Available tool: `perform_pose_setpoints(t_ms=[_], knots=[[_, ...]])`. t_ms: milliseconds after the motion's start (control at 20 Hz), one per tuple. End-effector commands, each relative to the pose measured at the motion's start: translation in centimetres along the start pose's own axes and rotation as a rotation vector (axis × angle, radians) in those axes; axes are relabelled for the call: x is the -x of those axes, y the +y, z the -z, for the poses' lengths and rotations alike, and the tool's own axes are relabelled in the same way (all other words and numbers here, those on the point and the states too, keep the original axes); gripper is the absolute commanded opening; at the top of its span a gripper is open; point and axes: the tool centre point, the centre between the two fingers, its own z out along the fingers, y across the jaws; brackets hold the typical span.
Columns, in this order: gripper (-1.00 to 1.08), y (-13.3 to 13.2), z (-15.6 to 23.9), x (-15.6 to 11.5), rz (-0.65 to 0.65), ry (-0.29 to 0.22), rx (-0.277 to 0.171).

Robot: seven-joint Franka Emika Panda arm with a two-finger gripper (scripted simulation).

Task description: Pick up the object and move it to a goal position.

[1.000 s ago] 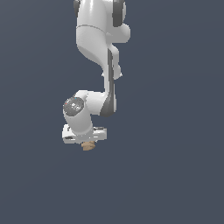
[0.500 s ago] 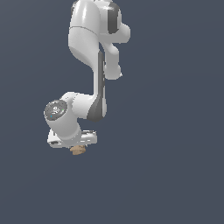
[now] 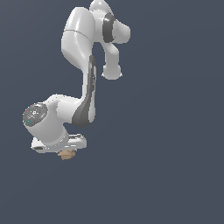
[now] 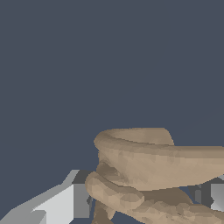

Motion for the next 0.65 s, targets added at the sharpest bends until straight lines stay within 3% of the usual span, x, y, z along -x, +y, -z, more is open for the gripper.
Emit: perform_pose_setpoints(t_ms=[0,600], knots=[[-1.0,0.7,0.2,-0.4,0.001,0.0,0.0],[-1.0,1.9,0.5,-1.1,0.001,0.0,0.0]])
